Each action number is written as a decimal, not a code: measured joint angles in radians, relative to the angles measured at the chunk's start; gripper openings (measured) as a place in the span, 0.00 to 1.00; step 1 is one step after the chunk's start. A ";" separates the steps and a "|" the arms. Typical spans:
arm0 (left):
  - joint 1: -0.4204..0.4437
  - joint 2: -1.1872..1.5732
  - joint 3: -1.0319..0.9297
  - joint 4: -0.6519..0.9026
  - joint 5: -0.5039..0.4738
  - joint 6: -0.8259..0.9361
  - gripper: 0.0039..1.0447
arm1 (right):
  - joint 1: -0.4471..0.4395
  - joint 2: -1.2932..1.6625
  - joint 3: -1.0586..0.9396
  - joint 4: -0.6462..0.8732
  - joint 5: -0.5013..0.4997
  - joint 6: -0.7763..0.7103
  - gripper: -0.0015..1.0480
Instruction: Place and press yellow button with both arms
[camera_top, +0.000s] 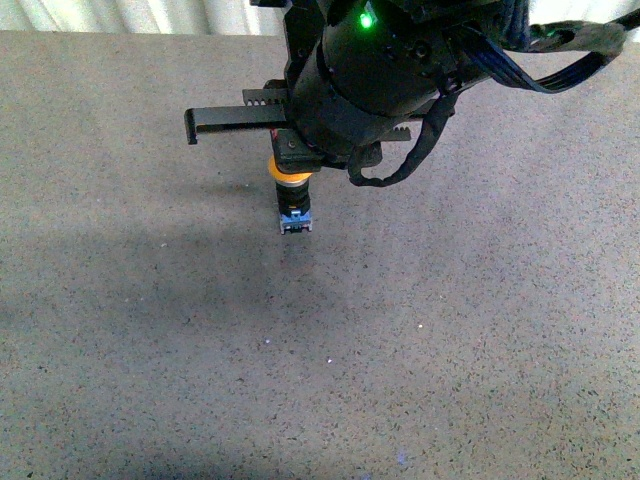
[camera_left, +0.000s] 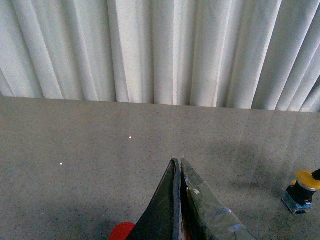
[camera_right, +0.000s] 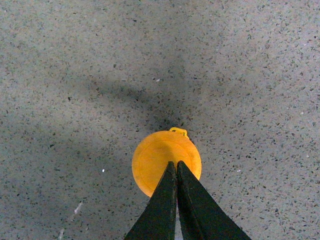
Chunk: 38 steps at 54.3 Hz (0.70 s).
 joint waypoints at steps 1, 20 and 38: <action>0.000 0.000 0.000 0.000 0.000 0.000 0.01 | 0.000 0.000 0.000 0.000 0.000 0.000 0.01; 0.000 0.000 0.000 0.000 0.000 0.000 0.01 | 0.002 0.013 0.013 -0.036 0.001 0.000 0.01; 0.000 0.000 0.000 0.000 0.000 0.000 0.01 | 0.001 0.010 -0.027 0.034 -0.001 0.003 0.01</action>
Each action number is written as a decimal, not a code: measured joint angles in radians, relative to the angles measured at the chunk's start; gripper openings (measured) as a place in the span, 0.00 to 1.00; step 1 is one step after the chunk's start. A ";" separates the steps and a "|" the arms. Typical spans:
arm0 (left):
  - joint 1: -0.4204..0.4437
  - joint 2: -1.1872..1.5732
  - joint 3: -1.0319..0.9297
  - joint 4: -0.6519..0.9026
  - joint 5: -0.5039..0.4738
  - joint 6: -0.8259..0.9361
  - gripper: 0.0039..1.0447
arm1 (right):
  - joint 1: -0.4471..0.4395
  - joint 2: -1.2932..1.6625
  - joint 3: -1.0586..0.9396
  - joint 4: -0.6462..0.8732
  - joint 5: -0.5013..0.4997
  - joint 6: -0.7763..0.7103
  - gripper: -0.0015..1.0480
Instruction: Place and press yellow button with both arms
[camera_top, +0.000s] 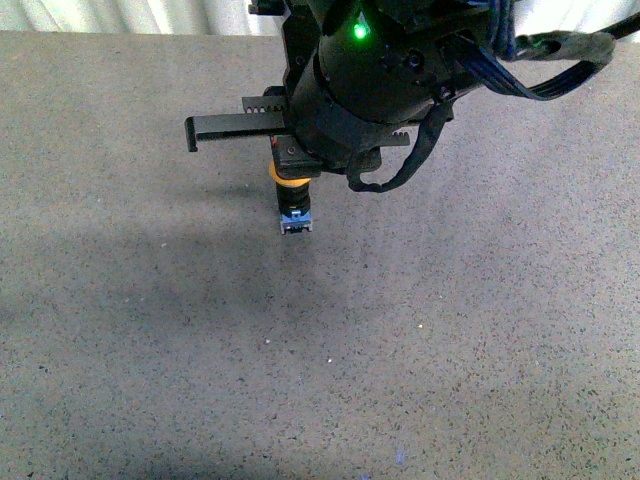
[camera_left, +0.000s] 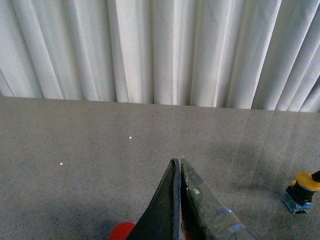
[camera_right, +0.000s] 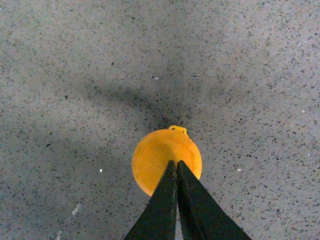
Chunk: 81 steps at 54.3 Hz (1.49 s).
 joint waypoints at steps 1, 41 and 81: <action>0.000 0.000 0.000 0.000 0.000 0.000 0.01 | 0.000 -0.006 -0.010 0.016 -0.004 0.000 0.01; 0.000 0.000 0.000 0.000 0.000 0.000 0.01 | -0.197 -0.699 -0.840 0.991 0.182 -0.277 0.01; 0.000 0.000 0.000 0.000 0.000 0.000 0.01 | -0.462 -1.193 -1.206 0.832 -0.095 -0.291 0.01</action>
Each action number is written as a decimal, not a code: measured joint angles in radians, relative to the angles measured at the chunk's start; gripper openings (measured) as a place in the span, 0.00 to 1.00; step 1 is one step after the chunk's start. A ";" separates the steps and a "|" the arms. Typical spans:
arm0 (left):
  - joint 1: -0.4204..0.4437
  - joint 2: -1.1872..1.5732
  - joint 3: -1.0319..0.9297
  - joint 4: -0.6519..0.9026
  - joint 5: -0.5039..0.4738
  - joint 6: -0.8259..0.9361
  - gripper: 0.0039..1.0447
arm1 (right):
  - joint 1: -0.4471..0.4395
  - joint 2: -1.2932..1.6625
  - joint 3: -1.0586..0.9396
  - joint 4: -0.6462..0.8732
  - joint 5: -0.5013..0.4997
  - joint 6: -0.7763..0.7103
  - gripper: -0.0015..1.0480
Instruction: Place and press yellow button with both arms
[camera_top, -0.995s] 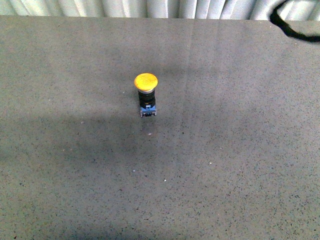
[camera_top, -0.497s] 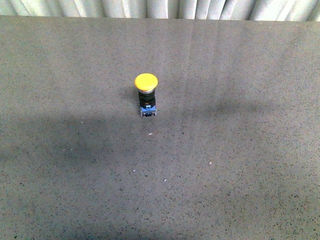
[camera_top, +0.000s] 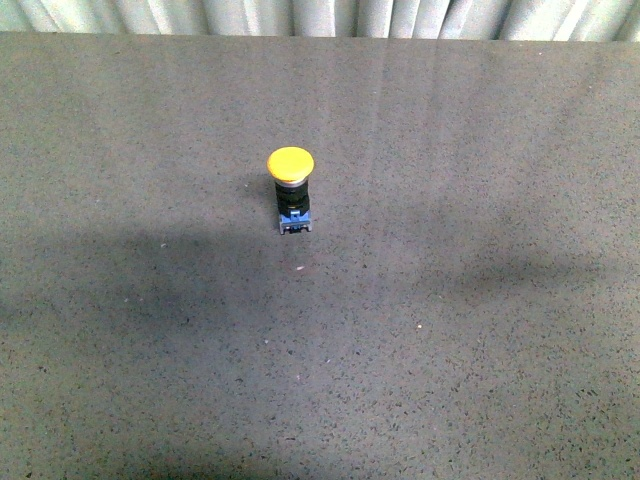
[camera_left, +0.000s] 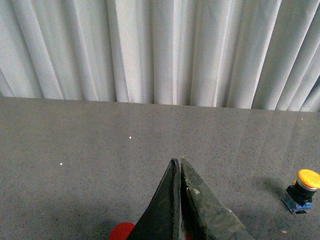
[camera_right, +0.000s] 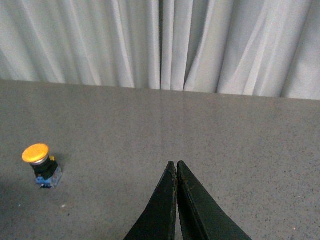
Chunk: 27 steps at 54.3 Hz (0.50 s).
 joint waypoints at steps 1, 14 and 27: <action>0.000 0.000 0.000 0.000 0.000 0.000 0.01 | -0.012 -0.016 -0.002 -0.014 -0.010 0.000 0.01; 0.000 0.000 0.000 0.000 0.000 0.000 0.01 | -0.040 -0.232 -0.003 -0.201 -0.017 0.000 0.01; 0.000 0.000 0.000 0.000 0.000 0.000 0.01 | -0.040 -0.372 -0.004 -0.331 -0.017 0.000 0.01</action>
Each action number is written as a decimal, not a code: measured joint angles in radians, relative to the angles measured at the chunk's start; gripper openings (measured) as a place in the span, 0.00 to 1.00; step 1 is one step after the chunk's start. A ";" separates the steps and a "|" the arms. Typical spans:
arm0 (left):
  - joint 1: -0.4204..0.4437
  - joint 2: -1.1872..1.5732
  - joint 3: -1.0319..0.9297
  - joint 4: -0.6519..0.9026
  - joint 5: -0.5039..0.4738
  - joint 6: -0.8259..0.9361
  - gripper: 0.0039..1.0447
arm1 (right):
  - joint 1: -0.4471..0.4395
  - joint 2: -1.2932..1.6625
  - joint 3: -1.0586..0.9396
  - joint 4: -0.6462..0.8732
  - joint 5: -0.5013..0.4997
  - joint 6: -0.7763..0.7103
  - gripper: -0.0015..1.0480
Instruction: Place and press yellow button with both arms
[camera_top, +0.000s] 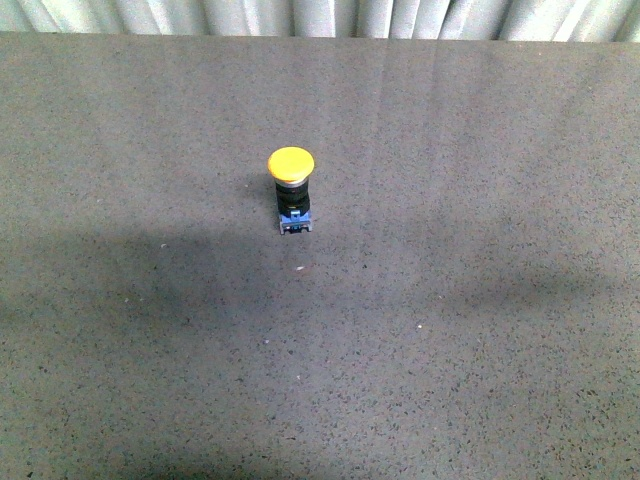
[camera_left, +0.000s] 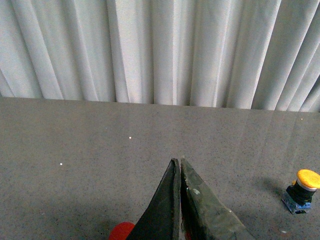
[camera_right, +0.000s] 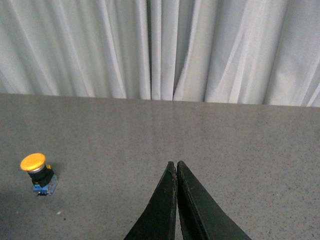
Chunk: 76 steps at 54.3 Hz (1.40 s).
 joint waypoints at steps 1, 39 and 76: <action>0.000 0.000 0.000 0.000 0.000 0.000 0.01 | 0.000 -0.011 0.000 -0.010 0.000 0.000 0.01; 0.000 0.000 0.000 0.000 0.000 0.000 0.01 | 0.000 -0.260 0.000 -0.254 0.000 0.000 0.01; 0.000 0.000 0.000 0.000 0.000 0.000 0.48 | 0.000 -0.454 0.000 -0.452 0.000 -0.002 0.44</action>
